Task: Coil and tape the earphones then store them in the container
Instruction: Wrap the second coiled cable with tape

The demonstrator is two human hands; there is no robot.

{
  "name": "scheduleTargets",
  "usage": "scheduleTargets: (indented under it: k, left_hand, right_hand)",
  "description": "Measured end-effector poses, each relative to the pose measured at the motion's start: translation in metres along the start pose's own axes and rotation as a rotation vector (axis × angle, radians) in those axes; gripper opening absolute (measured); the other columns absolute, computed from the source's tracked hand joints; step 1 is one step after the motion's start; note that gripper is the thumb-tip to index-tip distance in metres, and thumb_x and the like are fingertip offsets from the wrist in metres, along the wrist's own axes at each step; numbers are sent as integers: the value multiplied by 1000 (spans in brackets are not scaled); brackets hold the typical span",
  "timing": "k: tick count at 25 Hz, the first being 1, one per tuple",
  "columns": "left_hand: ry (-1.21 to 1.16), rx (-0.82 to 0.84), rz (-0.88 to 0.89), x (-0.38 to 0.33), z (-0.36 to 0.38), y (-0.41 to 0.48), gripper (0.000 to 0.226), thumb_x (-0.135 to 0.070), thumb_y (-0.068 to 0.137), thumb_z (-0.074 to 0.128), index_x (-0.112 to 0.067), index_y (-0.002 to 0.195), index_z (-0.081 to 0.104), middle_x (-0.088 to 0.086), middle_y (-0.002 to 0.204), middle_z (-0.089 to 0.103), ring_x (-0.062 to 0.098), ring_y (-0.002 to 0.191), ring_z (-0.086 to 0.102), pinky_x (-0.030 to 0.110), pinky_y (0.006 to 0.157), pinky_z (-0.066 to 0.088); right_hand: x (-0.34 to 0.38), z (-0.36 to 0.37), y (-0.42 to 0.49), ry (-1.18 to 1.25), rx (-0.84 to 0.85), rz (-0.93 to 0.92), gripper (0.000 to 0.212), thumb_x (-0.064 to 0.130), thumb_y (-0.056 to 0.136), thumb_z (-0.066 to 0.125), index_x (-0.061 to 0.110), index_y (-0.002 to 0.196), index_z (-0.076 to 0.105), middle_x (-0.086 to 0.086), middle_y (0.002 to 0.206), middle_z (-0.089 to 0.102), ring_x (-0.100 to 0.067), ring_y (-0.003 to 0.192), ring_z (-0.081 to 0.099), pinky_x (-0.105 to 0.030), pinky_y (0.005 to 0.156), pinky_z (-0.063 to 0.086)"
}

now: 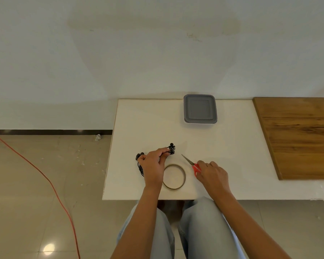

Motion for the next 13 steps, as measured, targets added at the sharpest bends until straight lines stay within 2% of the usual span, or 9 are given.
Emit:
scheduleTargets:
  k: [2,4,5,9,13]
  left_hand:
    - [11,10,0,0,0,0,15,-26,89,65,-25,101,74,-12,95,74,2,78,60,24,83,24]
    - [2,18,-7,-1,-1,1,15,-28,90,64,-25,101,74,-13,97,74,0,79,59,27,83,24]
    - [-11,21,-18,-2,-2,1,15,-28,90,63,-25,101,73,-13,98,74,-2,79,58,26,84,23]
    - [-82,44,-85,0,-1,1,16,-26,89,64,-26,101,75,-14,100,73,-10,86,54,17,89,21]
    - [-98,53,-122,1,-1,3,14,-26,89,64,-31,98,75,-17,98,73,-1,94,56,11,89,16]
  right_hand:
    - [-6,-4,-1,250,102,65,13,31,86,66,25,97,61,4,69,62,-9,59,53,-20,54,42]
    - [-11,-9,3,633,255,119,17,25,84,68,27,99,62,3,73,62,-3,60,50,-16,61,43]
    - [-14,-11,7,727,317,115,20,22,80,72,28,97,63,3,74,62,-2,60,49,-14,62,42]
    - [-12,-11,29,594,561,-12,38,30,71,78,23,107,67,5,90,64,-6,77,53,-16,69,42]
    - [-1,-6,52,516,639,-76,52,34,69,78,21,117,65,3,108,66,-11,95,59,-26,84,51]
Point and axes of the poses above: each hand's wrist, its own y-axis towards the middle knuckle, its own z-axis out of the palm, x = y × z, the point moved 3 cm from there along y, towards the middle knuckle
